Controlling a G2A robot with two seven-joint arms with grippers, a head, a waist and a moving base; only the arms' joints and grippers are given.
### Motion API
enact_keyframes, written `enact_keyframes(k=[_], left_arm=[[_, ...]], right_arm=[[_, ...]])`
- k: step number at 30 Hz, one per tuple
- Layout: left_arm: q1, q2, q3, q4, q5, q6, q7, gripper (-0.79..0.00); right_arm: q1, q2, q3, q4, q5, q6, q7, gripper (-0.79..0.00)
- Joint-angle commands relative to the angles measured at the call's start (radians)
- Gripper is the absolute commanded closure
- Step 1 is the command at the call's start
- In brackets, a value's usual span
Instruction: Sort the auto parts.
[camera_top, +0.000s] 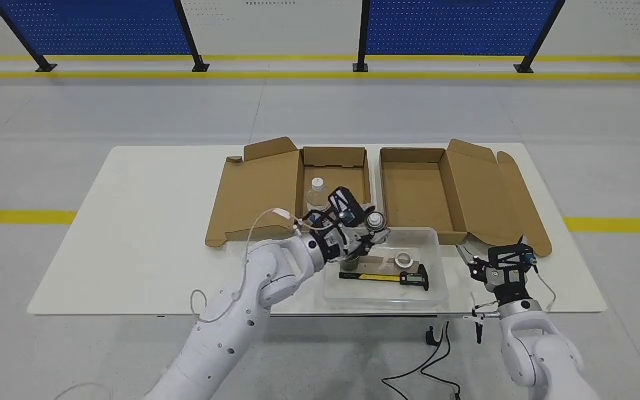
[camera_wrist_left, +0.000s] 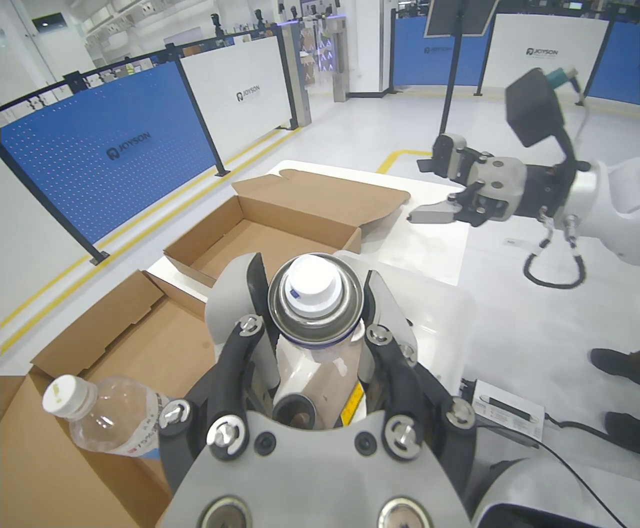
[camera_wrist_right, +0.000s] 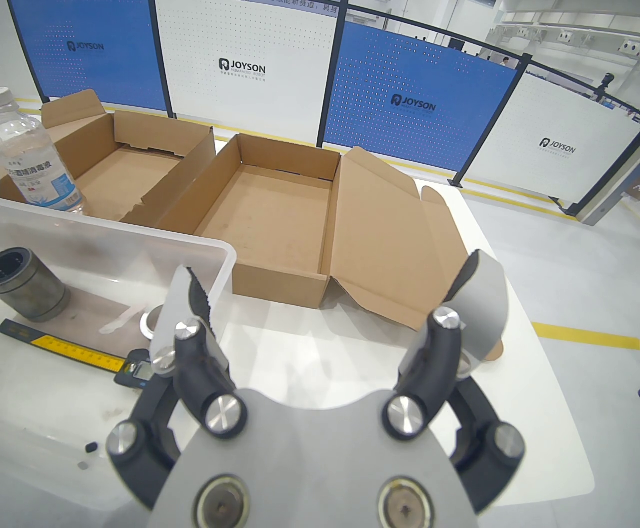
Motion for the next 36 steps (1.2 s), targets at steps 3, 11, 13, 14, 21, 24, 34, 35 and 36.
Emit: enact_keyframes(k=[3,11,13,14,21,24,34,35,36], left_arm=[[-0.096,-0.028,0.067,0.139,0.035,0.094,0.056,0.0],[-0.219,-0.076,0.146,0.386,0.058,0.219,0.102,0.0],[-0.244,-0.088,0.159,0.438,0.05,0.232,0.114,0.0],[-0.255,-0.093,0.167,0.463,0.055,0.237,0.118,0.0],[-0.307,-0.113,0.186,0.607,0.081,0.25,0.145,0.0],[-0.312,-0.113,0.173,0.648,0.075,0.241,0.158,0.0],[-0.297,-0.101,0.127,0.684,0.08,0.219,0.166,0.0],[-0.295,-0.099,0.122,0.684,0.081,0.218,0.164,0.0],[-0.292,-0.097,0.114,0.681,0.077,0.216,0.164,0.0]], right_arm=[[0.0,0.0,0.0,0.0,0.0,0.0,0.0,-0.785],[0.0,0.0,0.0,0.0,0.0,0.0,0.0,-0.785],[0.0,0.0,0.0,0.0,0.0,0.0,0.0,-0.785],[0.0,0.0,0.0,0.0,0.0,0.0,0.0,-0.785],[0.0,0.0,0.0,0.0,0.0,0.0,0.0,-0.785],[0.0,0.0,0.0,0.0,0.0,0.0,0.0,-0.785],[0.0,0.0,0.0,0.0,0.0,0.0,0.0,-0.785],[0.0,0.0,0.0,0.0,0.0,0.0,0.0,-0.785],[0.0,0.0,0.0,0.0,0.0,0.0,0.0,-0.785]])
